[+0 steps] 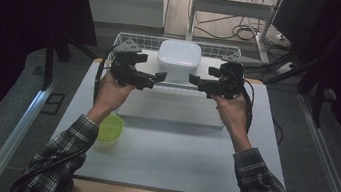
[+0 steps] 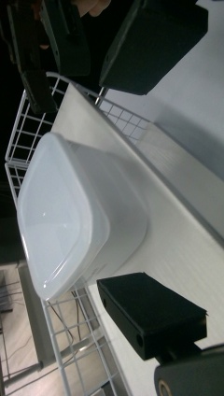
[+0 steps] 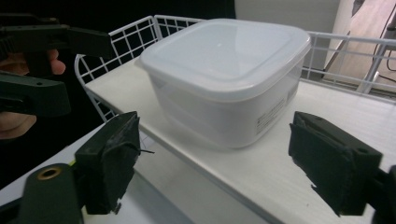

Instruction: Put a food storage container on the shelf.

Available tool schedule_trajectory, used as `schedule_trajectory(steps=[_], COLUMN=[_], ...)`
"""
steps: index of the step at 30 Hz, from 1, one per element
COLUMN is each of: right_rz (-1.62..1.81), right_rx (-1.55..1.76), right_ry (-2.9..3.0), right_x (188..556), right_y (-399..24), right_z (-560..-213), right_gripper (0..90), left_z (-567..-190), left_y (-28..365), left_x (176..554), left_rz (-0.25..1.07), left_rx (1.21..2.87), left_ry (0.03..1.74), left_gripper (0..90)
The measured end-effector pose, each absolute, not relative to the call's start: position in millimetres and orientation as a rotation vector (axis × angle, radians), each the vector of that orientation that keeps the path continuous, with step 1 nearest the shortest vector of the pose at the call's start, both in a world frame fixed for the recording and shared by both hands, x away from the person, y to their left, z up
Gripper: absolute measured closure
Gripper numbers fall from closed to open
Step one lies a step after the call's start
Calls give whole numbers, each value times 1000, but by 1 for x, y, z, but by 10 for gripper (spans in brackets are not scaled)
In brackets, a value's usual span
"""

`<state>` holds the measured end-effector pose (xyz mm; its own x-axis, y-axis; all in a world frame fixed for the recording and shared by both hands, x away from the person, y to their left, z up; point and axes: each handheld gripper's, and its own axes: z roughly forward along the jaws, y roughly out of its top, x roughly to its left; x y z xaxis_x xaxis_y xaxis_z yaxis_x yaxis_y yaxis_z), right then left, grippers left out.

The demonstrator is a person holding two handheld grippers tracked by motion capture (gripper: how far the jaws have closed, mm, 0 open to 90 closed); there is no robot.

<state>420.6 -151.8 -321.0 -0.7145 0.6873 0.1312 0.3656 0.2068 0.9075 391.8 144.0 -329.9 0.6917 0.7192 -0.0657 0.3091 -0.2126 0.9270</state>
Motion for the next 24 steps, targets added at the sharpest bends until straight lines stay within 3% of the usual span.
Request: schedule_trajectory(steps=[11, 24], right_rz=[1492, 1483], right_rx=[915, 874], right_ry=[2232, 2268], right_x=[392, 364], right_y=[-156, -167], right_z=[-335, -359], right_gripper=[77, 46], left_z=[-352, -380], left_y=[150, 156], left_x=[358, 330], left_rz=[449, 422], left_rx=[1854, 1856], left_ry=[726, 697], left_gripper=[65, 78])
